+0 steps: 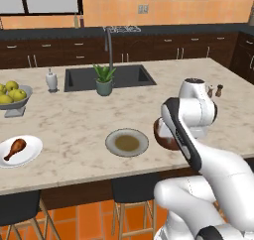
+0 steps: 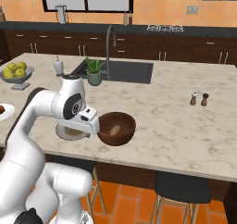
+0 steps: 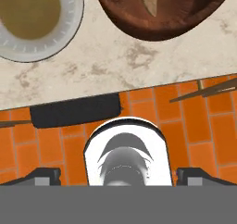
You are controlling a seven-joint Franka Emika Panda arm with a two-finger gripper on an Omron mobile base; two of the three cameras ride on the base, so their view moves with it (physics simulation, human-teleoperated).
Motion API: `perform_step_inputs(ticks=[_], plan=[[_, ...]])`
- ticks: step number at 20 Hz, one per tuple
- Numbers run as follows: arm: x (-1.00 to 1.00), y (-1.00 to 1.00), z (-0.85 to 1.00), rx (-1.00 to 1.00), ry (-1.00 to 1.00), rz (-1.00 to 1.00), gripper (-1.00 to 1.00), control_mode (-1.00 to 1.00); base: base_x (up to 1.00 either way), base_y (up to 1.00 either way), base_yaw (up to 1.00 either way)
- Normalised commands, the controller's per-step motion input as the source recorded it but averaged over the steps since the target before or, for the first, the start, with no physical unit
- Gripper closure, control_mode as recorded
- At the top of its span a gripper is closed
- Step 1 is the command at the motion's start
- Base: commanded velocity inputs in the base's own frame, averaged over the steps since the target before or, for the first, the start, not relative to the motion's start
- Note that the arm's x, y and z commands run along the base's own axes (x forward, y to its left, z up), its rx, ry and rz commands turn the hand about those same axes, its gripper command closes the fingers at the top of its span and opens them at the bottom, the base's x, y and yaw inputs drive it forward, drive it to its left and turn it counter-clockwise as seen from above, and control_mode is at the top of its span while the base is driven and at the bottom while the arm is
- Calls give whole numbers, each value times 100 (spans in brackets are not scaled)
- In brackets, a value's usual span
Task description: Pick the chicken drumstick and sweet potato from their plates and place them in the bowl. Then put the bowl in the fridge.
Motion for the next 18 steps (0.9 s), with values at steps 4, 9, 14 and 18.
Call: perform_step_inputs(ticks=[4,9,14,18], plan=[[-50,0,8,0,0,16,-100,-100,0,0,0],[-21,8,0,0,0,7,-100,100,-27,35,7],[0,0,0,0,0,0,-100,100,-7,100,5],[0,0,0,0,0,0,-100,100,6,50,0]])
